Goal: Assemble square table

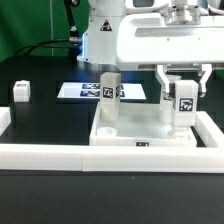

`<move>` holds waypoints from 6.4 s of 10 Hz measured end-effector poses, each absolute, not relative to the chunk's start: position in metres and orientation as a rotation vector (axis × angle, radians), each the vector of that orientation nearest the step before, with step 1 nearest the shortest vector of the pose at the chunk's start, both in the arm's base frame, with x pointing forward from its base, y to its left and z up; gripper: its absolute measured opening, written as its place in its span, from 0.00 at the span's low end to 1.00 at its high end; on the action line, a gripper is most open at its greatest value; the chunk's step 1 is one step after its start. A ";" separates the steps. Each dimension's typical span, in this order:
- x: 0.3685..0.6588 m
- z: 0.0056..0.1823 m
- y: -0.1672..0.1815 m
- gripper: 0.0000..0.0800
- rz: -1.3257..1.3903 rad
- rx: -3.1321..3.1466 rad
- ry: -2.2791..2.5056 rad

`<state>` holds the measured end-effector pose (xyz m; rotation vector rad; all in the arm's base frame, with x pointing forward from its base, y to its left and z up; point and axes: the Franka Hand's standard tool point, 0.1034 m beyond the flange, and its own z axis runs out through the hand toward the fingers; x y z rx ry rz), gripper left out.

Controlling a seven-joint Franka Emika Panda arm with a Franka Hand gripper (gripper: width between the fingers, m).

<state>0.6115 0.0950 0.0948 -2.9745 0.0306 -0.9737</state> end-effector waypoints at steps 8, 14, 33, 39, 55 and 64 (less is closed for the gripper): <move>0.599 0.095 0.090 0.36 -0.855 -2.987 0.057; 0.601 0.083 0.090 0.36 -0.893 -2.992 0.064; 0.611 0.082 0.120 0.36 -1.004 -2.975 0.290; 0.612 0.079 0.116 0.68 -0.979 -2.980 0.301; 0.627 0.099 0.101 0.81 -0.285 -2.987 0.406; 0.624 0.092 0.094 0.81 -0.029 -2.976 0.550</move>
Offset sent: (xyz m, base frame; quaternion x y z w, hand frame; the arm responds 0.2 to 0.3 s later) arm -0.0172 -0.0060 0.0125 -0.0241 -0.0581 0.0259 0.9977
